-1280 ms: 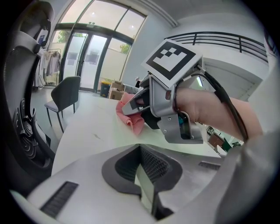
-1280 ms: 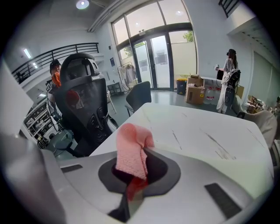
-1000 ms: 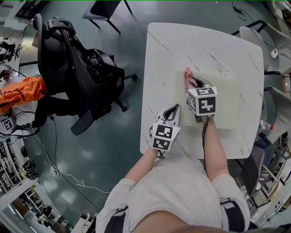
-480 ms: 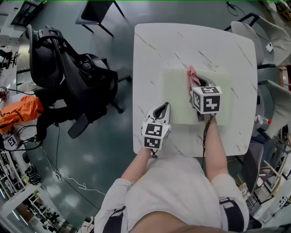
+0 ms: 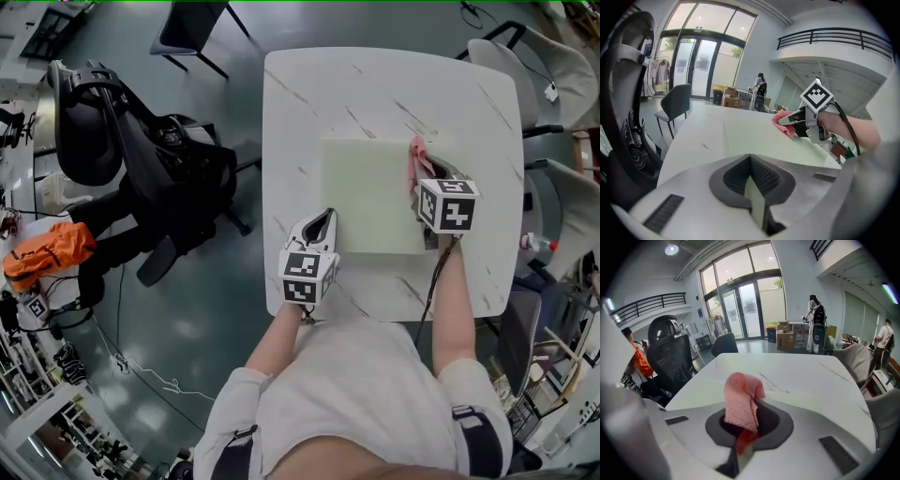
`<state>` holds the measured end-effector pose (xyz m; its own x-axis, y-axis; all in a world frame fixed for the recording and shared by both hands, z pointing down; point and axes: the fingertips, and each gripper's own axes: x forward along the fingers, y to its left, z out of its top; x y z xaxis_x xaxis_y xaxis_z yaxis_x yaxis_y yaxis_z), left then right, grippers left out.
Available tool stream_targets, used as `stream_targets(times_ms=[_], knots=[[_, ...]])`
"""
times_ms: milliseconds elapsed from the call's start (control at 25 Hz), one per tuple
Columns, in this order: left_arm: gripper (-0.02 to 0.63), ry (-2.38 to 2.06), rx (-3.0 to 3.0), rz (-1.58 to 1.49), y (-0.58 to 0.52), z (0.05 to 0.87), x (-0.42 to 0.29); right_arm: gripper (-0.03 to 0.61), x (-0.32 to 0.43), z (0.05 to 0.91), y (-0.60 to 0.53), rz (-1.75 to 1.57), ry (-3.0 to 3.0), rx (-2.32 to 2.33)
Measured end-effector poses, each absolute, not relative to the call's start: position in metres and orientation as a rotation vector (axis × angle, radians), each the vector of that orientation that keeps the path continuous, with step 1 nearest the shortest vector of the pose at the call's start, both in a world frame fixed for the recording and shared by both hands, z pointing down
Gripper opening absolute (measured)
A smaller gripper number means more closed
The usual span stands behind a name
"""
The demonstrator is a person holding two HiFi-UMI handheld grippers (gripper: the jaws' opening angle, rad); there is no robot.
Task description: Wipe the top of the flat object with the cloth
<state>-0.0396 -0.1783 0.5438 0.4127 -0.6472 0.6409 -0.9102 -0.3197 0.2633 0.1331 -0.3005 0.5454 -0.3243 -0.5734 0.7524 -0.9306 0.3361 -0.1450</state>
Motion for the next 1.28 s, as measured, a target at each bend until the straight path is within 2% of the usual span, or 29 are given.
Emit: stream_targets(times_ms=[520, 1280], knots=[[0.011, -1.361, 2.044, 0.578, -0.178, 0.544, -0.040, 0.023, 0.226, 0.548, -0.308, 0.792, -1.912, 1.464], [0.011, -1.372, 2.063, 0.549, -0.179, 0.544, -0.037, 0.023, 0.230, 0.545, -0.287, 0.784, -1.920, 1.473]])
